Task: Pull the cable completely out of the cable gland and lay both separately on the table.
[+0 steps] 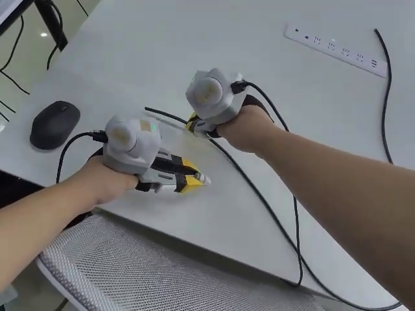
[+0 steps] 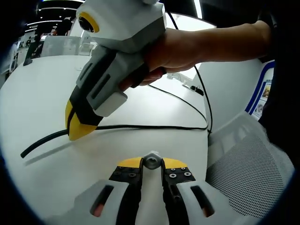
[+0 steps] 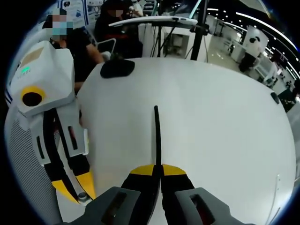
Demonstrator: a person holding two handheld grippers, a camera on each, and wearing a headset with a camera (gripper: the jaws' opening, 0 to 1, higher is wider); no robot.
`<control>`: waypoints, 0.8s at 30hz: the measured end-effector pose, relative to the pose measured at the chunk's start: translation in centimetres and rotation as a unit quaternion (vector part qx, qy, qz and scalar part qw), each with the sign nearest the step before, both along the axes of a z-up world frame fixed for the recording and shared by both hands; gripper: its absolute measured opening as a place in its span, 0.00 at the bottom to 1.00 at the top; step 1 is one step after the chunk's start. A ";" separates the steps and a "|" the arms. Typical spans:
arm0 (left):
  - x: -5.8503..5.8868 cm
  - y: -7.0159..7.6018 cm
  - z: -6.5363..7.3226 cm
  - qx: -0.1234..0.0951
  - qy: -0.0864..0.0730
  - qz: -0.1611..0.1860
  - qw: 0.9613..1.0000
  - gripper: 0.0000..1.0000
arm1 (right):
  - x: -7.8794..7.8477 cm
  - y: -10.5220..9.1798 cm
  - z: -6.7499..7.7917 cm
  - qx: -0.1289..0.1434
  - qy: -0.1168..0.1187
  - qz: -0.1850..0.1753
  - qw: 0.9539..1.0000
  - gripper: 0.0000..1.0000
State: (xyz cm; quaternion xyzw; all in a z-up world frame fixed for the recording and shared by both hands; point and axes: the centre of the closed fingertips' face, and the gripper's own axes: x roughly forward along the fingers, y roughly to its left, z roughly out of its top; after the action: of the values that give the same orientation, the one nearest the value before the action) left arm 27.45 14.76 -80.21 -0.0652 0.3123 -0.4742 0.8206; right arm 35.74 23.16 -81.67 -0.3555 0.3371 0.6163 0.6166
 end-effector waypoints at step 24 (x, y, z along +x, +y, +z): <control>-0.2 0.4 -1.2 0.039 -0.014 -0.012 0.999 0.16 | -0.1 0.3 -0.3 0.003 -0.003 -0.003 1.000 0.00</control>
State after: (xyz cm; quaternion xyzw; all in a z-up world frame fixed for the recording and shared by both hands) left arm 27.22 15.15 -81.40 -0.0232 0.3199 -0.4720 0.8212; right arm 35.66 23.45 -81.93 -0.3544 0.3348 0.6141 0.6206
